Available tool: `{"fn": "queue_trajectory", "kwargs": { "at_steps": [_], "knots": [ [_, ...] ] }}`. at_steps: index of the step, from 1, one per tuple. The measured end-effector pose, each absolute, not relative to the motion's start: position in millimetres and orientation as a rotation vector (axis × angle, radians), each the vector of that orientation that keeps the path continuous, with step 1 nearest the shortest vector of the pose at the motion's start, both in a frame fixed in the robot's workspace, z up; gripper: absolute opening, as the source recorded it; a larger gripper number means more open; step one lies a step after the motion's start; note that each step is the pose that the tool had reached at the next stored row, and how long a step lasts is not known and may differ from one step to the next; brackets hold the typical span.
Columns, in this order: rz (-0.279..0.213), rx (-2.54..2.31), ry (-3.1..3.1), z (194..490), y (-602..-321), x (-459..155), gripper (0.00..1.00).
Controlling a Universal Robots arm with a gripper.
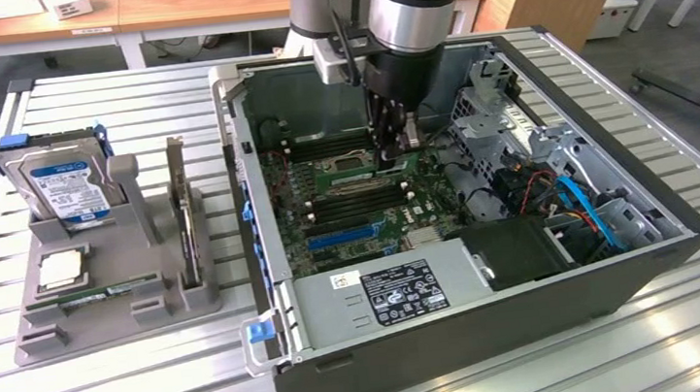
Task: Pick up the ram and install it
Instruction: 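Insert the ram into the slot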
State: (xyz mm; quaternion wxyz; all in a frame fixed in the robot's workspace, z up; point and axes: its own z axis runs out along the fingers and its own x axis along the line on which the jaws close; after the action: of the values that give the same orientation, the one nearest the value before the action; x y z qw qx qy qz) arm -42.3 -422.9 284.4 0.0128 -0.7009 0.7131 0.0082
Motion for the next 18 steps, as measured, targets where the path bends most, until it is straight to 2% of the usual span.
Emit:
{"fn": "queue_trajectory", "kwargs": {
  "at_steps": [18],
  "knots": [
    [0.025, -2.183, 2.223, 280.7, -419.2, -42.4, 0.12]
  ]
}}
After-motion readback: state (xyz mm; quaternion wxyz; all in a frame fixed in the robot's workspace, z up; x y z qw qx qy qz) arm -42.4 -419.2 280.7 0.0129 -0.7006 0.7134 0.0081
